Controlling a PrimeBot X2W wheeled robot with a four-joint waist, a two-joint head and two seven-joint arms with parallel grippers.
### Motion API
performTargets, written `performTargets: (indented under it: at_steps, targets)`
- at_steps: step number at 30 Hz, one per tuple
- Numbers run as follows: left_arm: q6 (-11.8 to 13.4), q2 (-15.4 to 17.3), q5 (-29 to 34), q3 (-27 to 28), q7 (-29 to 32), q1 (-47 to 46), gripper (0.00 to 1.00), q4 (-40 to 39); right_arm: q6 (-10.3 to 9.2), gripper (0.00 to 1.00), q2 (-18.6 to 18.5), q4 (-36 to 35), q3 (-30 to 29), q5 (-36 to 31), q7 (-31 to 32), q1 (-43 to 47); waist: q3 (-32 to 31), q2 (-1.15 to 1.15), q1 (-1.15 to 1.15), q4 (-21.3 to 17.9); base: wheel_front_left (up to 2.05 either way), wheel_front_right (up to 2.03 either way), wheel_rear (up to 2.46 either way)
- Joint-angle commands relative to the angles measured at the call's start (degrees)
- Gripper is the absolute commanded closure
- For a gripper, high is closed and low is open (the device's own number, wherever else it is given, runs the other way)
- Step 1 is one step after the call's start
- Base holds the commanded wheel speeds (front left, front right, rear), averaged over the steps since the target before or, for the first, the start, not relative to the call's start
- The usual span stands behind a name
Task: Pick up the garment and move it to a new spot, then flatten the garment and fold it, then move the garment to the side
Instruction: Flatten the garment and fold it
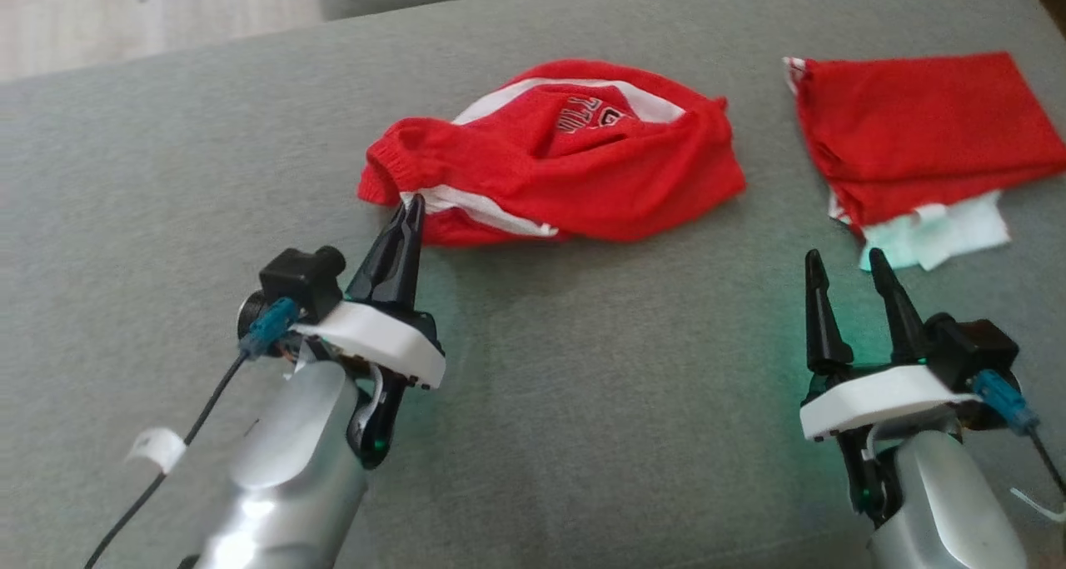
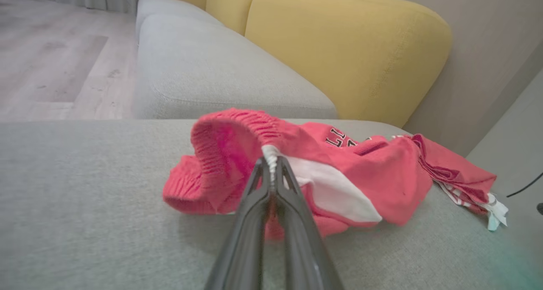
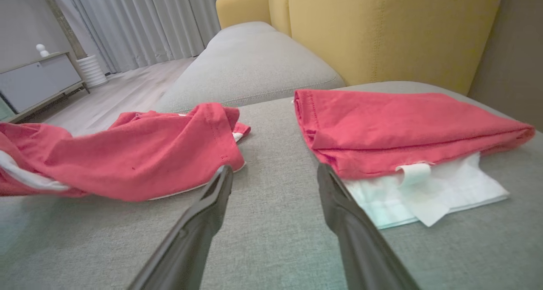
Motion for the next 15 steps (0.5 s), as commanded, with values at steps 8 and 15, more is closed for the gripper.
performTargets:
  at_steps: [8, 15]
  targets:
    - [-0.2, 2.3, 4.3, 4.0, -0.7, 5.9, 1.00, -10.0, -0.05, 0.00, -1.5, 2.2, 4.3, -0.5, 1.2, -2.2, -2.1, 0.00, 0.00, 4.7, 0.00, 0.00, 0.00]
    - [-0.3, 1.5, 5.5, 3.9, -0.7, 8.2, 1.00, -11.8, -0.05, 0.00, -4.8, 6.5, 6.9, -2.1, 3.3, -4.9, -2.1, 0.00, 0.00, 6.8, 0.00, 0.00, 0.00]
